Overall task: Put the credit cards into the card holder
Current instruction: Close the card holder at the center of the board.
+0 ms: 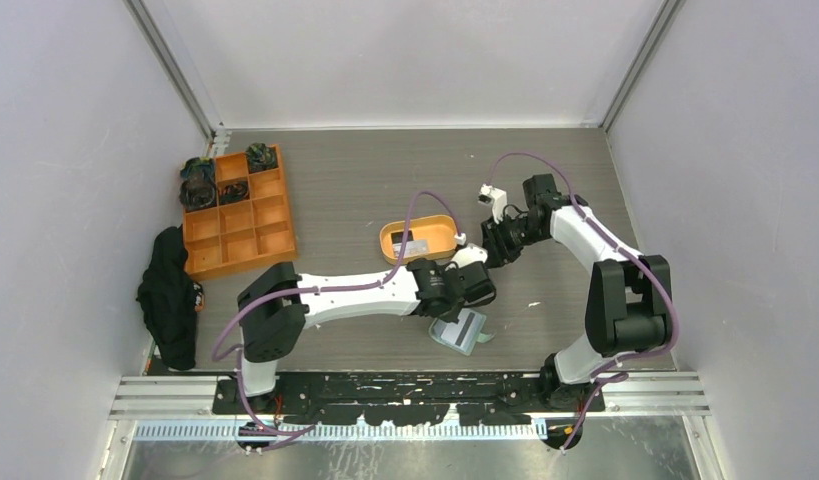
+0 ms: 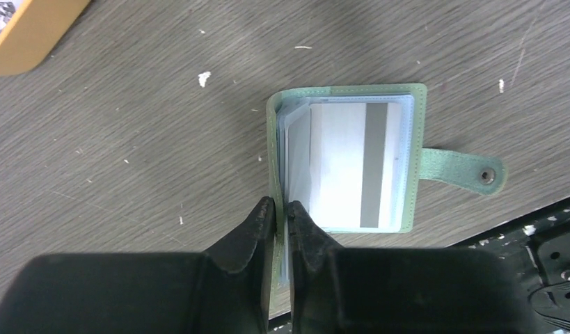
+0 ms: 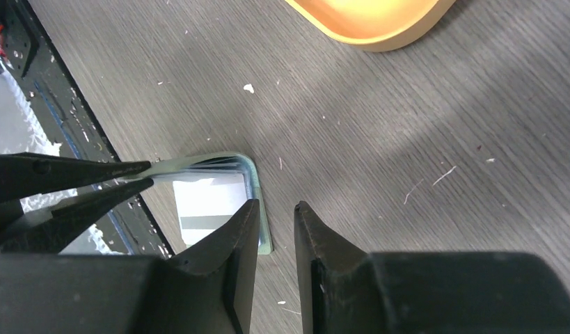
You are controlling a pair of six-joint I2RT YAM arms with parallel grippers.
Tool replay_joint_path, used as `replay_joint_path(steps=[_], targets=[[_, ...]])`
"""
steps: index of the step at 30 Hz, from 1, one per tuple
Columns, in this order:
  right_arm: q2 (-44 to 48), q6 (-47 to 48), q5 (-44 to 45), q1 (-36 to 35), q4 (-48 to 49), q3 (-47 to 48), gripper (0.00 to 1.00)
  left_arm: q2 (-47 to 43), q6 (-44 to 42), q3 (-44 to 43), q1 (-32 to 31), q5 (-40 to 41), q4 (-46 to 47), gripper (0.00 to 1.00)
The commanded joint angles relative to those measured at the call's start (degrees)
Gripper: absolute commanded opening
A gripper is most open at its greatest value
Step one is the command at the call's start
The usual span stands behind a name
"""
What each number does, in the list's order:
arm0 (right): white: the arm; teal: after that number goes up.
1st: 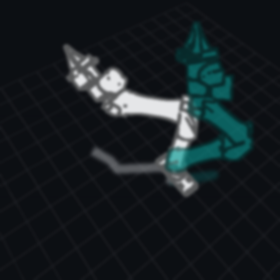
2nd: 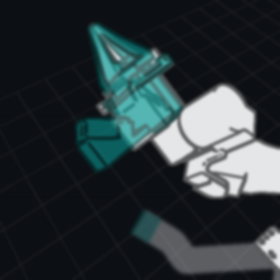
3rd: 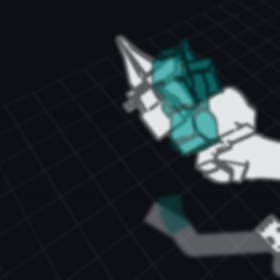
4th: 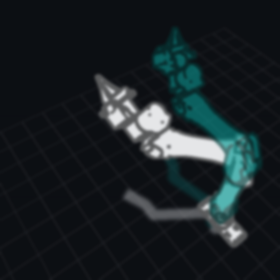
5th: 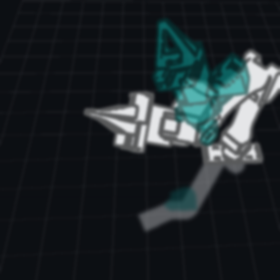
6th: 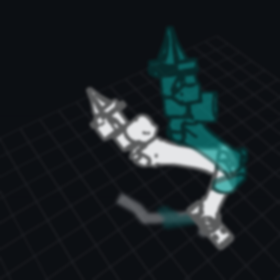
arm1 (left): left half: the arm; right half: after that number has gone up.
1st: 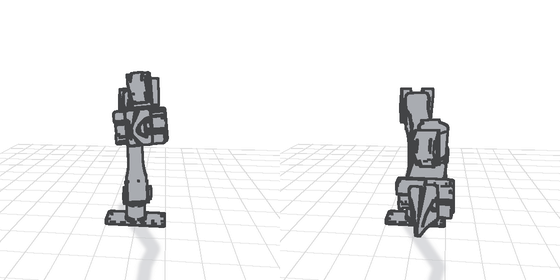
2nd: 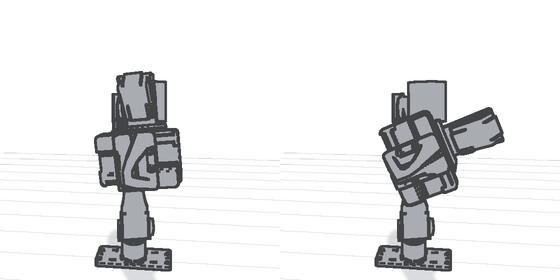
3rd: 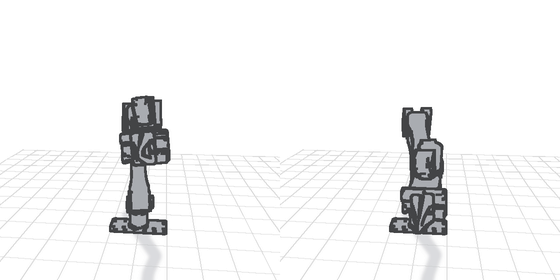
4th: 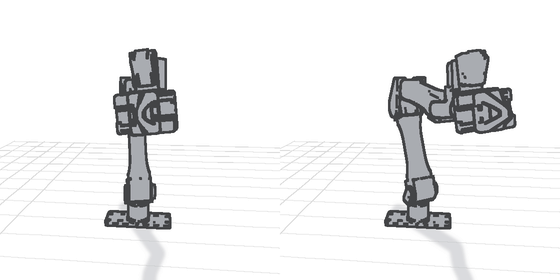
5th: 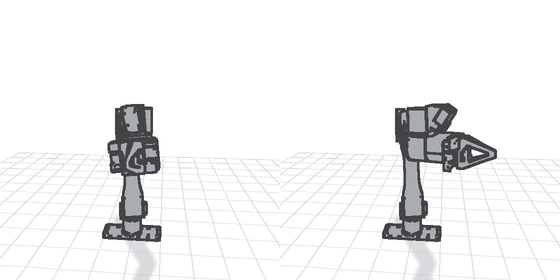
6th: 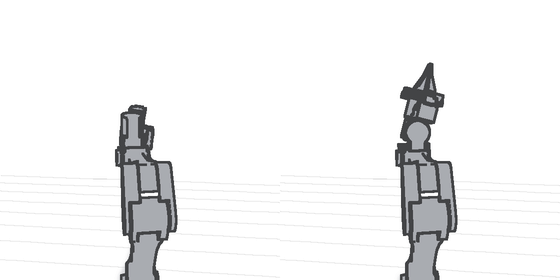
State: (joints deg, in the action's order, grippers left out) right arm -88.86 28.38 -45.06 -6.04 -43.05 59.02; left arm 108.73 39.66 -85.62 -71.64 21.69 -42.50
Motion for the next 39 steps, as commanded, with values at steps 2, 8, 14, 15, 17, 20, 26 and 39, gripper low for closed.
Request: replay_joint_path(steps=[2,8,14,15,17,20,26,39], targets=[[-0.3,-1.6,-2.7,1.0,-1.0,2.5,0.3,0.5,-0.5,-2.7,-0.6,-2.5,1.9,0.16],[-1.7,-1.1,-2.5,1.0,-2.3,3.1,0.29,0.1,0.8,-0.8,-0.7,-8.0,7.7,0.28],[-1.1,-0.9,-2.3,1.1,-2.4,3.1,0.29,0.1,3.5,3.7,0.0,-18.1,18.6,0.39],[-0.9,-0.9,-2.3,1.0,-2.3,3.0,0.29,0.3,4.1,4.7,0.3,-20.2,20.5,0.4],[-0.5,-0.8,-2.4,1.1,-2.4,3.0,0.29,1.0,5.9,6.8,1.5,-24.2,23.8,0.4],[0.6,0.2,-4.1,1.5,-3.0,2.9,0.28,1.0,8.5,12.3,3.3,-27.9,29.7,0.4],[3.7,3.9,-10.5,2.2,-4.3,1.4,0.26,-1.6,12.3,21.9,5.5,-33.5,44.3,0.39],[-8.5,34.7,-7.0,-0.4,-35.5,6.9,0.05,-4.2,15.9,32.1,6.8,-35.2,59.4,0.3]])
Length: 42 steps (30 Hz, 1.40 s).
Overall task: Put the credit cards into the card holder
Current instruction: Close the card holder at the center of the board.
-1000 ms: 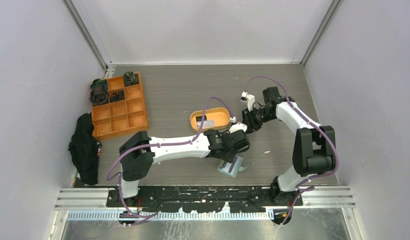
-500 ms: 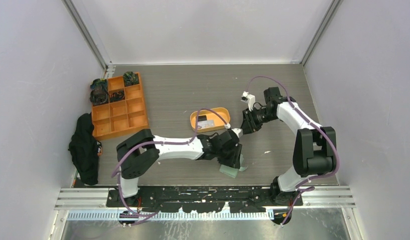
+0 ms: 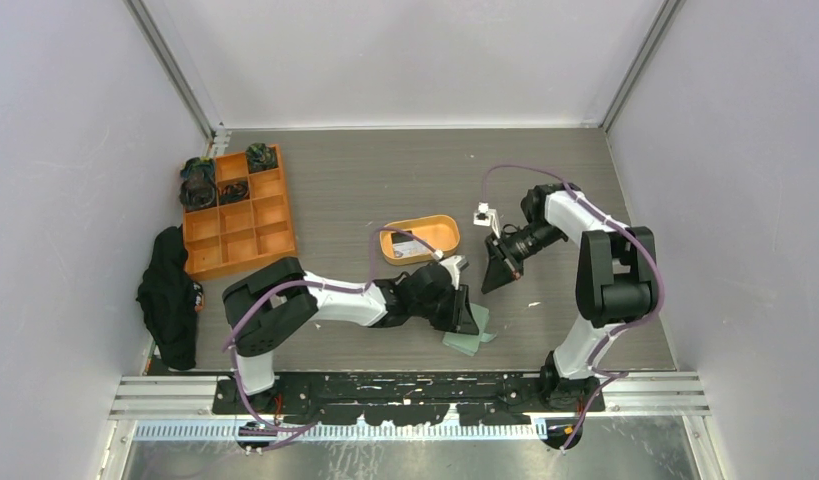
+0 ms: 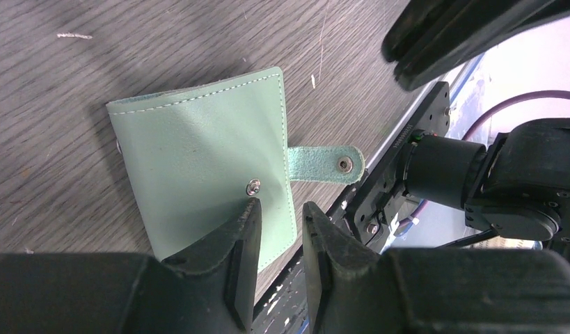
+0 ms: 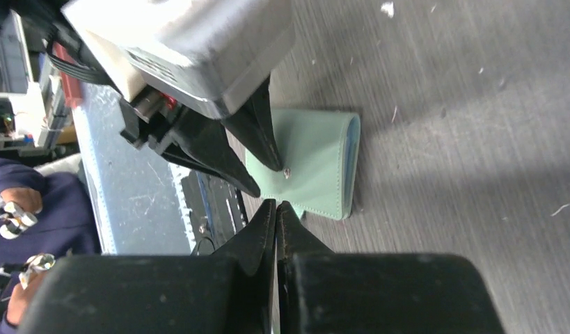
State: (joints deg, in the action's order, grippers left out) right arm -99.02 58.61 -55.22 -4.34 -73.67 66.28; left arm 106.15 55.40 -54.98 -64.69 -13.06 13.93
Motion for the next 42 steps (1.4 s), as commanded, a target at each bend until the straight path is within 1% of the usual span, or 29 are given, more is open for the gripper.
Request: replay_joint_path(steps=[1,3,5,8,10,14,17,21,25,28,33,37,39,40,42], targets=[[3.1,0.3,5.3,-3.3,1.1,-2.0,0.05,-1.8,0.1,1.7,-0.2,-0.5,3.4,0.3],[6.7,-6.9,11.1,-6.6,9.5,-5.0,0.07,-2.1,0.0,2.0,-0.1,-0.5,4.2,0.3],[8.0,-11.0,14.3,-9.2,14.1,-6.9,0.08,-2.6,-0.4,2.2,-0.2,-0.5,4.6,0.31],[6.4,-12.9,19.1,-13.2,15.8,-7.0,0.08,-3.6,-0.6,2.8,-0.2,-0.1,5.2,0.32],[5.0,-13.8,21.9,-14.5,16.6,-7.0,0.08,-4.7,-0.8,3.7,-0.1,0.2,6.6,0.33],[3.4,-13.8,24.8,-15.7,17.5,-7.6,0.07,-8.8,-1.8,6.2,-0.1,0.8,8.8,0.35],[3.1,-13.8,25.4,-16.1,17.7,-7.7,0.07,-13.8,-3.4,8.7,-0.1,2.7,7.8,0.37],[2.6,-13.9,25.5,-16.4,17.8,-7.7,0.07,-19.3,-5.4,12.5,-0.1,6.4,4.7,0.38],[3.2,-14.8,25.3,-16.5,18.5,-7.6,0.08,-21.7,-4.5,17.0,1.8,8.4,3.9,0.4],[4.9,-15.3,24.3,-16.5,19.2,-7.7,0.08,-20.1,-3.7,17.8,4.7,6.0,4.0,0.4],[8.7,-15.6,22.5,-16.4,21.0,-8.5,0.1,-13.4,-4.4,11.0,5.3,2.8,-2.0,0.41],[12.6,-17.3,21.1,-15.0,23.4,-9.0,0.15,-10.6,-3.5,8.7,4.3,2.9,-4.2,0.43],[15.1,-16.8,18.0,-13.2,23.2,-9.3,0.2,-9.7,-3.2,7.6,3.1,4.4,-6.4,0.44],[16.3,-16.0,16.5,-12.0,22.5,-9.5,0.23,-9.3,-2.8,7.2,2.5,4.8,-6.9,0.44],[18.2,-8.0,13.7,-10.2,17.8,-9.6,0.3,-8.5,-2.0,6.6,1.6,6.3,-8.2,0.44]])
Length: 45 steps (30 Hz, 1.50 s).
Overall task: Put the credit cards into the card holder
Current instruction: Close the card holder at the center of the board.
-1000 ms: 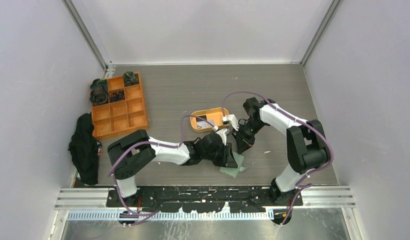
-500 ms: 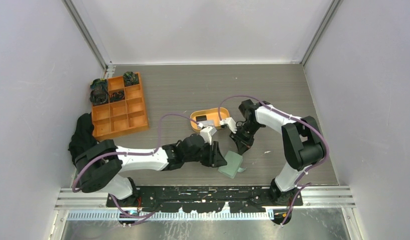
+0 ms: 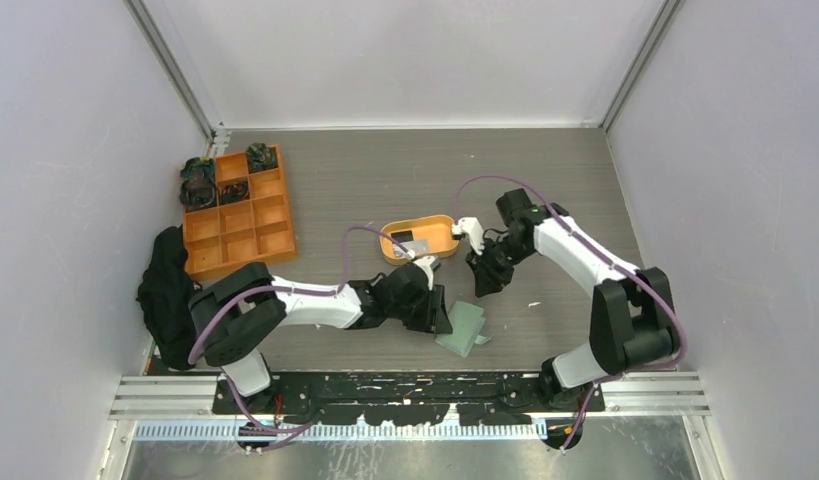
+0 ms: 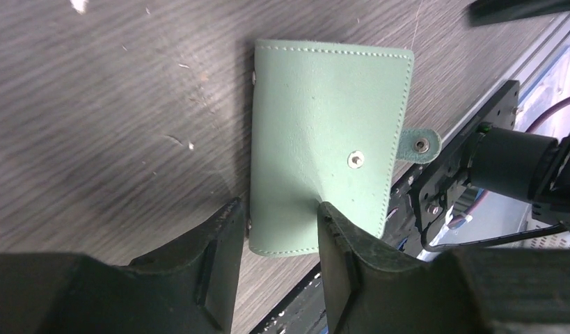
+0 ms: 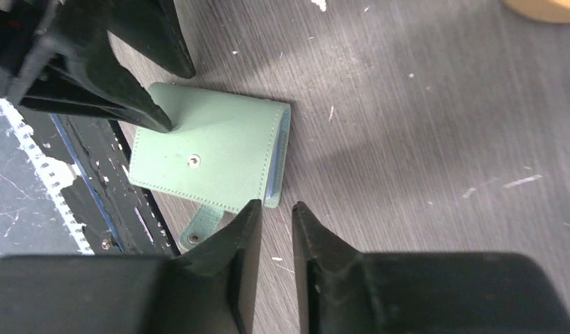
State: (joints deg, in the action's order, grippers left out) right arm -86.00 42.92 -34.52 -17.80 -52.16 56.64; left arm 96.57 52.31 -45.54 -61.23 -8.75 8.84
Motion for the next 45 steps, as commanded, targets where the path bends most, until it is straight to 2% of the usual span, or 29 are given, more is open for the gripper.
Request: replay_joint_path(steps=[1,5,7,9,13,15,17,21,24,26,28,30,33,34,35,36,37,40,42,45], targets=[[5.9,13.3,-8.2,3.8,-7.0,-0.2,0.33,1.5,1.3,-3.5,-2.4,3.1,-4.7,0.43],[8.6,42.3,-11.0,4.2,-21.7,-4.4,0.39,3.9,2.5,-5.9,-4.0,7.6,-10.0,0.39],[9.8,52.1,-11.2,4.0,-24.3,-7.2,0.4,4.5,3.5,-5.5,-3.9,8.3,-10.1,0.35],[10.2,57.1,-10.0,3.5,-24.4,-9.0,0.37,4.6,4.5,-4.9,-3.9,10.3,-9.5,0.28],[8.9,57.3,-6.3,2.5,-21.7,-9.7,0.32,5.5,8.2,-3.1,-3.9,11.4,-5.0,0.13],[9.5,53.0,-6.0,2.5,-19.3,-8.8,0.33,6.6,11.6,-1.8,-4.0,11.7,-0.7,0.02],[11.8,46.6,-5.5,2.6,-17.2,-8.0,0.4,8.0,14.5,-0.9,-4.0,12.5,3.9,0.0],[17.9,45.3,0.2,2.7,-13.5,-10.7,0.61,10.4,19.1,-0.8,-4.3,15.8,8.5,0.0],[18.5,38.9,1.5,5.2,-10.6,-10.2,0.64,10.9,23.2,-0.1,-4.9,21.2,10.2,0.0],[17.4,36.2,-3.1,10.6,-11.9,-7.7,0.64,11.0,27.2,1.0,-5.6,26.3,11.1,0.0],[16.4,28.6,-5.8,13.9,-11.1,-5.1,0.65,11.0,32.7,1.8,-6.5,31.6,10.9,0.0],[16.3,19.0,-4.3,14.8,-7.6,-4.2,0.65,11.0,39.0,1.1,-8.0,37.6,7.4,0.0],[19.1,3.4,-0.4,15.3,2.6,-5.2,0.67,11.6,50.1,-3.3,-10.6,45.7,-5.9,0.0],[19.8,-1.9,0.7,15.6,5.9,-5.4,0.71,12.3,53.6,-5.7,-11.2,47.3,-11.2,0.0],[20.0,-5.3,1.0,16.1,8.0,-5.3,0.82,13.1,57.9,-7.7,-11.8,48.4,-16.5,0.0],[19.7,-8.0,0.2,16.7,9.1,-5.0,0.96,13.9,60.2,-9.5,-12.5,49.3,-19.8,0.0],[18.7,-10.7,-1.5,17.0,9.7,-4.7,0.99,14.7,61.4,-10.5,-13.2,50.1,-21.1,0.0],[11.0,-13.7,-8.8,17.0,5.4,-1.5,0.99,17.6,63.1,-11.2,-13.7,49.4,-17.5,0.0],[6.1,-20.6,-7.6,17.0,7.4,-0.1,0.88,18.9,62.9,-10.9,-13.7,48.8,-14.3,0.0],[3.5,-28.3,0.1,17.0,13.3,-1.2,0.73,19.7,62.4,-11.0,-13.7,48.5,-12.5,0.0]])
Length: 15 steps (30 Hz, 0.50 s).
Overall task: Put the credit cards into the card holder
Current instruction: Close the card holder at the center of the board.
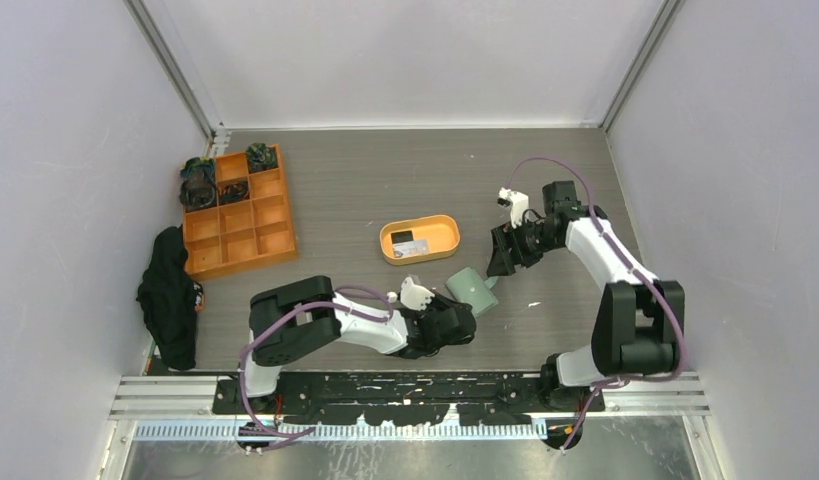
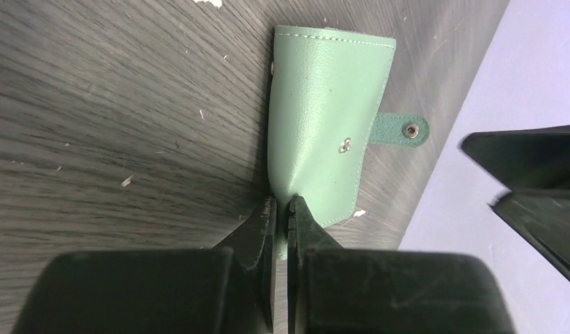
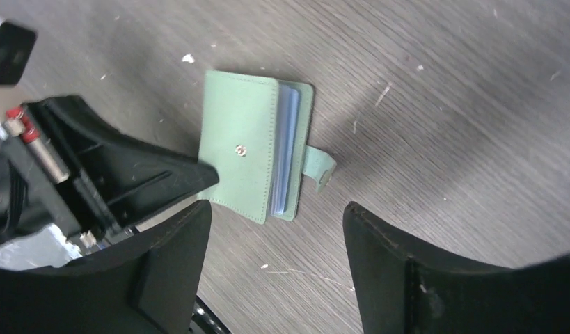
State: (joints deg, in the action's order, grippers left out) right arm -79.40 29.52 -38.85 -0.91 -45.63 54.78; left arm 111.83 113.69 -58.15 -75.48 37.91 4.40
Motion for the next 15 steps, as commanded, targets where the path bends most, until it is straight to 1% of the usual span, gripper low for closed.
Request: replay_joint_path(steps=[1,2,4,5,9,11,12,15], targets=[[-4.4,-15.5,5.2,0.1,6.9,0.6,0.69,4.6,0.7,1.4,0.5,1.9,-8.1,0.0],[-5.6,-16.2,6.1,0.1,6.8,0.6,0.66,4.8,0.5,1.1,0.6,2.1,-8.0,0.0],[-8.1,-17.3,9.5,-0.3,6.8,1.1,0.63,5.1,-0.1,0.4,0.5,2.3,-8.1,0.0],[-9.1,-17.5,11.2,-0.4,6.7,1.5,0.6,5.3,-0.6,0.1,0.6,2.3,-7.8,0.0],[-12.4,-17.4,11.8,-1.8,6.9,2.4,0.5,5.7,-2.8,-0.7,0.6,1.8,-6.8,0.01],[-13.1,-17.1,12.6,-3.1,7.1,3.2,0.44,5.8,-3.5,-0.6,0.6,1.5,-6.0,0.03],[-13.3,-17.1,13.1,-3.7,7.6,3.4,0.4,5.7,-3.9,-0.4,0.6,1.3,-5.5,0.05],[-13.6,-16.9,15.5,-5.4,9.8,3.8,0.26,5.2,-5.4,0.5,0.6,0.9,-2.7,0.17]])
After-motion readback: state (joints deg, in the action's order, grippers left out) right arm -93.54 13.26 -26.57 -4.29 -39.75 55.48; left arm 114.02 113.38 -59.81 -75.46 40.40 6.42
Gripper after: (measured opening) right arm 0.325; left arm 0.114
